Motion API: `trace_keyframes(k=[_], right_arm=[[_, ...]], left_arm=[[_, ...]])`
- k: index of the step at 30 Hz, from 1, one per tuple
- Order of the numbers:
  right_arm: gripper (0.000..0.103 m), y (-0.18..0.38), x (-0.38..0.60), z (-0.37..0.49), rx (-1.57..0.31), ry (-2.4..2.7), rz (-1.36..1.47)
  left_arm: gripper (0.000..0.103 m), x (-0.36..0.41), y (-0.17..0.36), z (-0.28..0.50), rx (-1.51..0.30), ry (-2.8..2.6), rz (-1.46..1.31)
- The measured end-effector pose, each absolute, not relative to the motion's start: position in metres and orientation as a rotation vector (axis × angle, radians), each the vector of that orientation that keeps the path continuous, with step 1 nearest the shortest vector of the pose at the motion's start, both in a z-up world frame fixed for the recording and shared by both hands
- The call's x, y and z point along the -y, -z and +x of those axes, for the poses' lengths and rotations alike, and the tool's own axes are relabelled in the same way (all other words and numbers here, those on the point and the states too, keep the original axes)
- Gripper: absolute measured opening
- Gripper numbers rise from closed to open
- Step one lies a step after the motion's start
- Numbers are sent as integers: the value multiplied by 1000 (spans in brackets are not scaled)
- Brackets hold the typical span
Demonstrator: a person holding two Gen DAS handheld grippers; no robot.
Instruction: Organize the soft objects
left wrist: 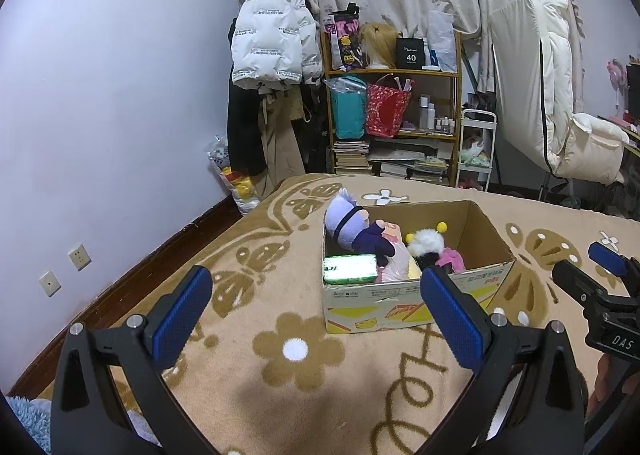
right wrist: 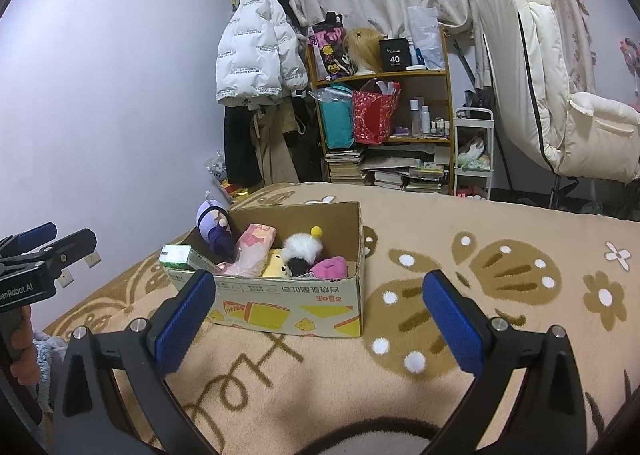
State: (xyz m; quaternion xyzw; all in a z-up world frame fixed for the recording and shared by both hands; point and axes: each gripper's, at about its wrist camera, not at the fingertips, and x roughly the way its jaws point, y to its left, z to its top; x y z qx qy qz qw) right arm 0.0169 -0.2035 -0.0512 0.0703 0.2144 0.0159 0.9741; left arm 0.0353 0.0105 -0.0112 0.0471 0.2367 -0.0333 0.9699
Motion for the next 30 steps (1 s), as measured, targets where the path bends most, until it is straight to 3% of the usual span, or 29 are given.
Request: trace_keyframes(k=[30], right_arm=[[103, 53, 202, 18, -436, -33, 140]], left_arm=[[103, -4, 13, 35, -469, 57, 157]])
